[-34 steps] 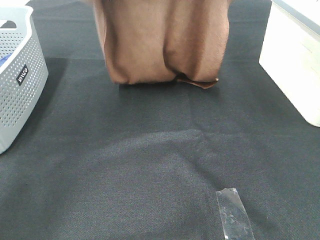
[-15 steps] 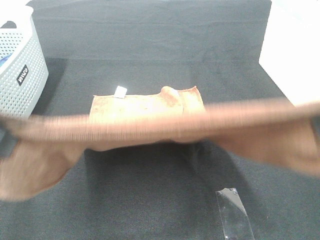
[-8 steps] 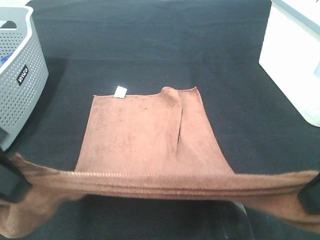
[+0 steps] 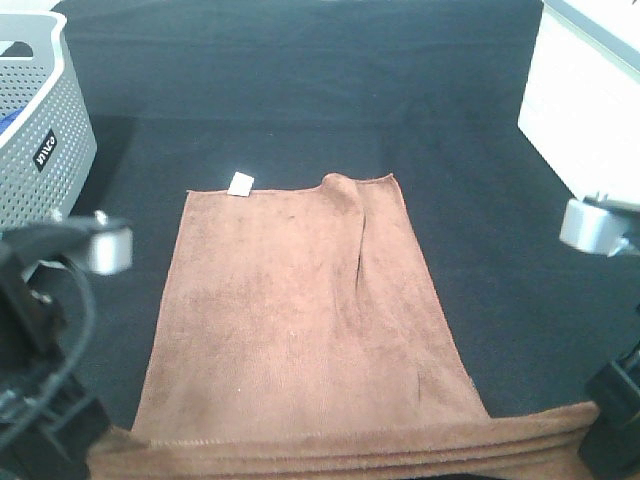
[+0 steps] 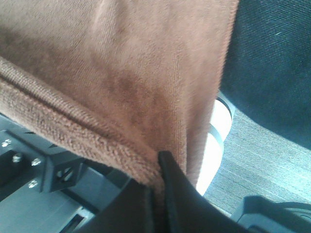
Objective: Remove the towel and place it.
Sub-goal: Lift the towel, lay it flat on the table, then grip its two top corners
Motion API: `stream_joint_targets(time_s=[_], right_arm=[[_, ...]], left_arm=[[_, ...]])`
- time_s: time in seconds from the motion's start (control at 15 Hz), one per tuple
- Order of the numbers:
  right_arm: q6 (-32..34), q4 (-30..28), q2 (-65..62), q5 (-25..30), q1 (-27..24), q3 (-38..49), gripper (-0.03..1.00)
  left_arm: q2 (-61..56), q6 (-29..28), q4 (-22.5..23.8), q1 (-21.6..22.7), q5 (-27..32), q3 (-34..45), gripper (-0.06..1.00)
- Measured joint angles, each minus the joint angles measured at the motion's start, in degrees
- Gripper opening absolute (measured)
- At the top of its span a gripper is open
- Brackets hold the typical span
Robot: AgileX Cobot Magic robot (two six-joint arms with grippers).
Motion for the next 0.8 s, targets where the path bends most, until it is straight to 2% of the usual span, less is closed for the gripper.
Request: stream_joint_targets(time_s=[0.33, 0.6, 0.8], right_arm=[[-5.0, 3.5, 9.5, -3.2, -0.5, 1.9, 0.00], [-9.0, 6.2, 12.7, -4.2, -0.5, 4.4, 0.00], [-9.7, 6.2, 13.3, -4.5, -0.5, 4.4, 0.01]], left_arm=[[8.0, 0.0, -0.2, -0.6, 0.2, 0.0, 0.00], [11.2, 0.0, 0.4, -7.2, 1.3, 0.0, 0.00], [13.5, 0.0, -0.2, -9.0, 1.1, -0.6, 0.00]])
